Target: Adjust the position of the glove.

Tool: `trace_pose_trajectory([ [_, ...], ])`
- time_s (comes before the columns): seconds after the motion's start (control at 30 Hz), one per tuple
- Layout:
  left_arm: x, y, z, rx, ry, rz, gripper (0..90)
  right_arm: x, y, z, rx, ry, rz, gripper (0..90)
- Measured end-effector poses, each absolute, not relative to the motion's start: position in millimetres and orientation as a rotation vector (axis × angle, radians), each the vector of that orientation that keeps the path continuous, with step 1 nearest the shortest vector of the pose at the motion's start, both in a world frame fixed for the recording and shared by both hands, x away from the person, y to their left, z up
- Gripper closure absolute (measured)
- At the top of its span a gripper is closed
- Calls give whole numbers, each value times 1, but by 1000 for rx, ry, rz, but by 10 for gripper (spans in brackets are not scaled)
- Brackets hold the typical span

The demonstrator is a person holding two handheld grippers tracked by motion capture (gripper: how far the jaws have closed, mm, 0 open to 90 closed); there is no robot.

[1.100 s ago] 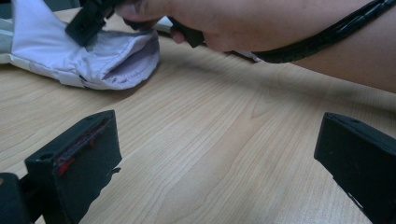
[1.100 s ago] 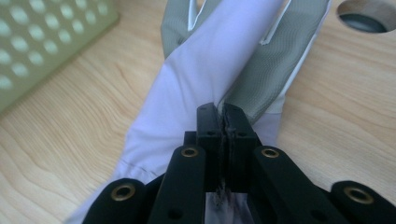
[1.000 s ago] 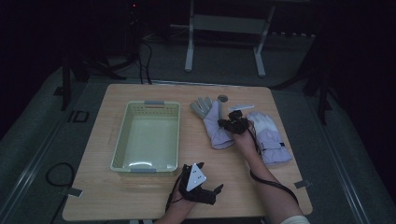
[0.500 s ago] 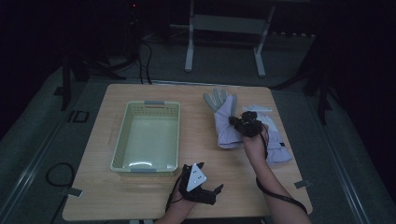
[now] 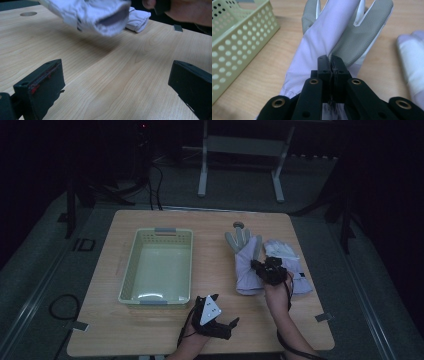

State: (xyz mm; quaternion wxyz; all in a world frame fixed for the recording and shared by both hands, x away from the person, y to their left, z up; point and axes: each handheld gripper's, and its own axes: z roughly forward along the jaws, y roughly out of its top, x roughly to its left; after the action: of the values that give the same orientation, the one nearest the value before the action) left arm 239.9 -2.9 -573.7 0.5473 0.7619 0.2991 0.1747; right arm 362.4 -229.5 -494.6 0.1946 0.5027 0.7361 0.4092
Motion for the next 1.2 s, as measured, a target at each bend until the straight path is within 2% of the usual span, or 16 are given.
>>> trace_pose_trajectory([
  [0.47, 240, -3, -574, 1809, 707, 419, 6, 345, -222, -536, 1446, 2141, 1087, 868],
  [0.83, 240, -4, -574, 1811, 708, 420, 6, 344, -221, -545, 1457, 2119, 1078, 850],
  [0.87, 240, -4, -574, 1813, 708, 421, 6, 345, -222, -544, 1461, 2119, 1091, 804],
  [0.97, 240, -4, -574, 1811, 709, 420, 6, 344, -223, -540, 1453, 2124, 1110, 785],
  [1.0, 240, -3, -574, 1810, 711, 419, 6, 344, -225, -534, 1426, 2134, 1131, 720],
  [1.2, 240, -3, -574, 1810, 712, 419, 6, 349, -237, -512, 1327, 2145, 1162, 613],
])
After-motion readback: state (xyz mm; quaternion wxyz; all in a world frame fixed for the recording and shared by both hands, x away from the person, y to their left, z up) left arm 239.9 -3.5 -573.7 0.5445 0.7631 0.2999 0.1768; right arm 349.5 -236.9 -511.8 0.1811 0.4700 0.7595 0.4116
